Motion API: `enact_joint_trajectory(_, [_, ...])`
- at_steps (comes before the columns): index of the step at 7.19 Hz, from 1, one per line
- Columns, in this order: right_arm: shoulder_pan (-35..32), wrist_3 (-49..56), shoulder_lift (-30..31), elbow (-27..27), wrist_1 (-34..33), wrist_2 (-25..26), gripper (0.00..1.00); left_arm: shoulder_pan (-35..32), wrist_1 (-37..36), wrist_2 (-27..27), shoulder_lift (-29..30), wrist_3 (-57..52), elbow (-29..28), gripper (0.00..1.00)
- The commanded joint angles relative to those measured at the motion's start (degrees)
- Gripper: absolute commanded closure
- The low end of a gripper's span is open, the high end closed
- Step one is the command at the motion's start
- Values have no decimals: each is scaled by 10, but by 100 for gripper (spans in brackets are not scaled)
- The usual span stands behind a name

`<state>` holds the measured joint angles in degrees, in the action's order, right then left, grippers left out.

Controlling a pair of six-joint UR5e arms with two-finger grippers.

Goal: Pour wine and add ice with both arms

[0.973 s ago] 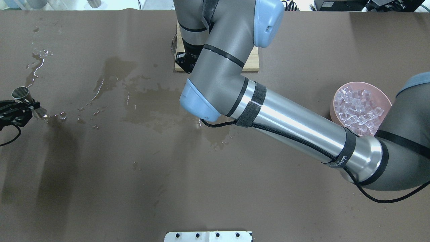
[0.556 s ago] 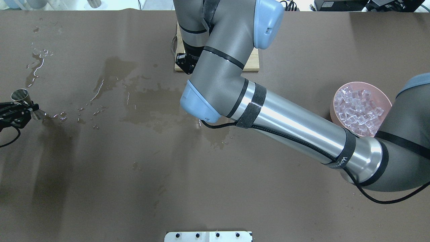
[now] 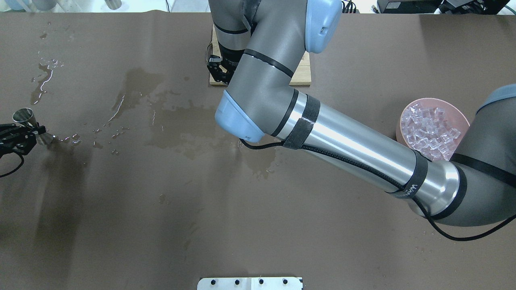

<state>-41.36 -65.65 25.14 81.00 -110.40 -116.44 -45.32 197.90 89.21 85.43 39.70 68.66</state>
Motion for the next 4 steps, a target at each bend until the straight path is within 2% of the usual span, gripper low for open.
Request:
enact_joint_trajectory(1, [-69,8,18,44,-10,-53,29,1,10,0,0,-1,-2,100])
enact_joint_trajectory(2, [-105,28,89,125,-10,-65,28,1,24,0,0,0,-3,100])
enact_joint_trajectory(3, [-156,112,198,222,-10,-107,28,1,29,0,0,-1,-5,98])
enact_joint_trajectory(4, [-213,189,286,280,-11,-132,28,1,29,0,0,-1,-7,89])
